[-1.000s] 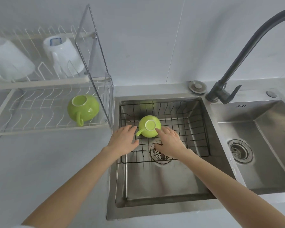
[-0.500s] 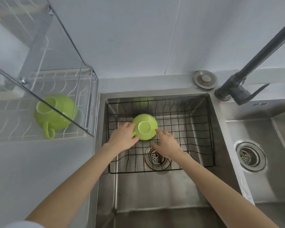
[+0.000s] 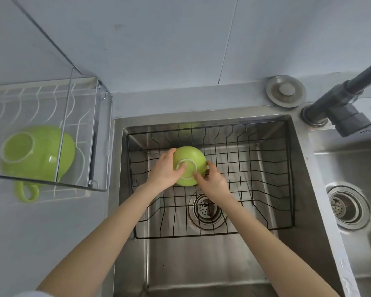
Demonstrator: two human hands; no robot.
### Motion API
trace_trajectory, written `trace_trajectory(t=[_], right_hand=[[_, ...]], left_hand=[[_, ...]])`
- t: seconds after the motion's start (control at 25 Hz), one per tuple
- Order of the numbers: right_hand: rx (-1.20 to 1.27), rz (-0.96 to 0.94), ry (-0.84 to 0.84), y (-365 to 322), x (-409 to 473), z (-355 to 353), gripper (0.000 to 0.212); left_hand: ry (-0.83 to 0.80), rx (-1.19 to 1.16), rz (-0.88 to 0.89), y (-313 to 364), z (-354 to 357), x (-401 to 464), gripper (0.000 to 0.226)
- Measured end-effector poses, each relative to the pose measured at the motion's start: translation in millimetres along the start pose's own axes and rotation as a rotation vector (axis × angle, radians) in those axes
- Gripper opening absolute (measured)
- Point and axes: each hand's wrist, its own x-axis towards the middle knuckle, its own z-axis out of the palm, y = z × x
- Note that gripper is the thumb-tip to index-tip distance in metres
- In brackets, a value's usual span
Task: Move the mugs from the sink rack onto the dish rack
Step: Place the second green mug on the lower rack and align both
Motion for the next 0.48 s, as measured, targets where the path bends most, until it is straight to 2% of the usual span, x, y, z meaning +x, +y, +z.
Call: trace_trajectory(t=[0.48], right_hand=[[0.187, 0.069, 0.066, -7.2, -21.2, -2.7, 0.054]], left_hand=[[0.094, -0.179, -0.040, -4.6, 2.2, -23.5, 0.056]])
